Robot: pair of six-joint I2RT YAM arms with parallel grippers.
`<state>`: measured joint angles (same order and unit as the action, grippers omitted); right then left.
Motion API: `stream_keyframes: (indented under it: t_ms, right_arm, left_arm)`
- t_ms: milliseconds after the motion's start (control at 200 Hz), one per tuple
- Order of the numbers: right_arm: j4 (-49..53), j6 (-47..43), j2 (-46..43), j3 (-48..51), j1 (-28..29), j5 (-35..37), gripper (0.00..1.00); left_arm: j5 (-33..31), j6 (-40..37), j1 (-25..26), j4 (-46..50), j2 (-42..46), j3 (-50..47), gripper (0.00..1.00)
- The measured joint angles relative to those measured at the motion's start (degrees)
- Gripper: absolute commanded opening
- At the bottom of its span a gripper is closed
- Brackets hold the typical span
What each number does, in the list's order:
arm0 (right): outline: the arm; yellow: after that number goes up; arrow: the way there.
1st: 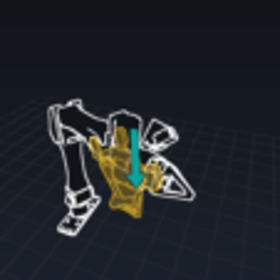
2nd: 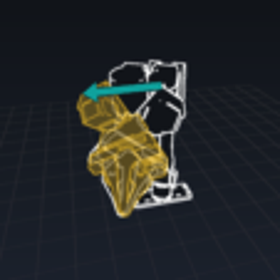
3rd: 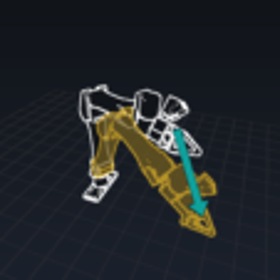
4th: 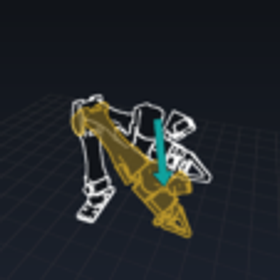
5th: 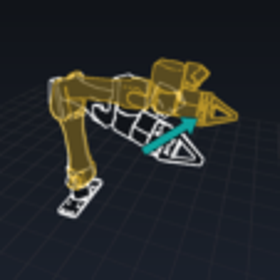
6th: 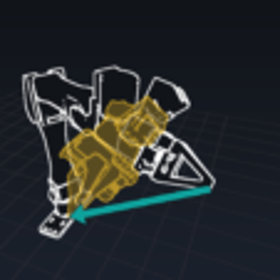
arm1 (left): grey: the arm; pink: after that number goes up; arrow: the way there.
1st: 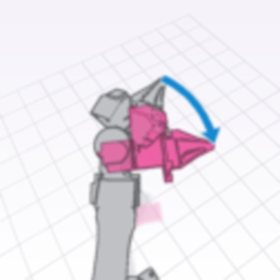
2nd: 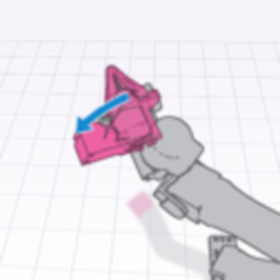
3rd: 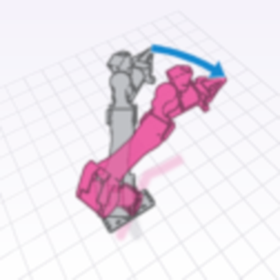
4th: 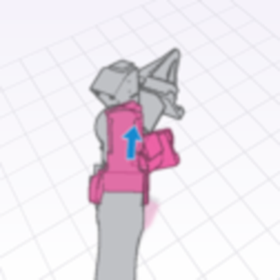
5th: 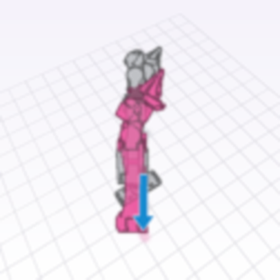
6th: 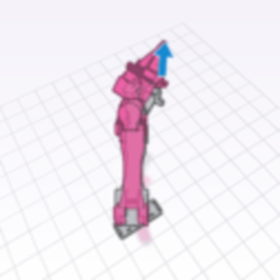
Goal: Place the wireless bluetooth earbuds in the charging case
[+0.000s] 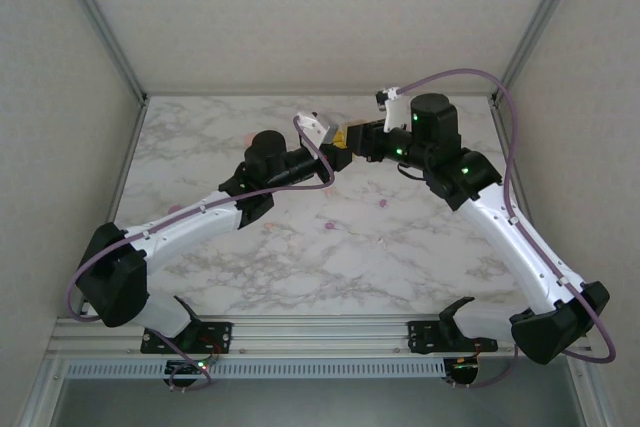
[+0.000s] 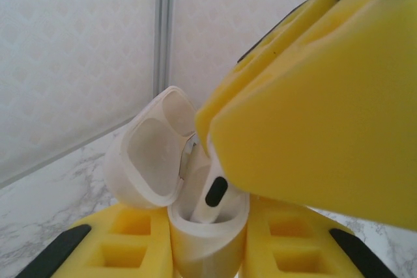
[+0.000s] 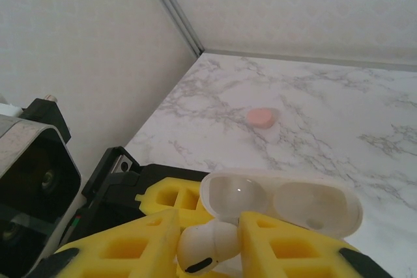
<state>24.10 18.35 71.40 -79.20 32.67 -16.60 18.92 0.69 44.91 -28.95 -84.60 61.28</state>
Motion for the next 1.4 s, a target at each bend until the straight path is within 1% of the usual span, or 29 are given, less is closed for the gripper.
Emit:
stream_keyframes:
  t_ms: [140,560,730,795,915,1060,1140,1400]
  right_arm:
    - [1.57,-0.85,0.74,-1.31,0.02,-0.13,0.32]
    - [4.68,-0.98,1.27,-3.61,0.02,0.22,0.43]
    - [5.95,-0.57,1.70,-4.79,0.02,0.46,0.36]
    - [6.47,-0.55,2.25,-5.29,0.02,0.44,0.31]
    - [6.91,-0.59,3.21,-5.68,0.00,0.26,0.26]
    - [8.17,-0.37,4.13,-7.04,0.02,0.44,0.27]
    - [8.57,-0.37,4.48,-7.43,0.02,0.35,0.31]
    - [11.96,-2.32,5.55,-9.77,0.02,-0.63,0.32]
  left_arm:
    - [0.00,-0.02,0.00,0.00,0.00,0.00,0.20]
    - [0.04,-0.70,0.00,-0.02,-0.17,0.00,0.20]
    - [0.07,-0.90,0.00,-0.02,-0.17,0.02,0.20]
    - [0.11,-0.90,0.00,-0.02,-0.17,0.00,0.19]
    - [0.20,-0.87,-0.02,0.13,-0.17,0.00,0.19]
    - [0.24,-0.87,-0.04,0.26,-0.17,0.02,0.18]
    - [0.20,-0.87,-0.04,0.35,-0.17,0.02,0.18]
    - [0.24,-0.37,-0.13,0.44,-0.17,0.00,0.17]
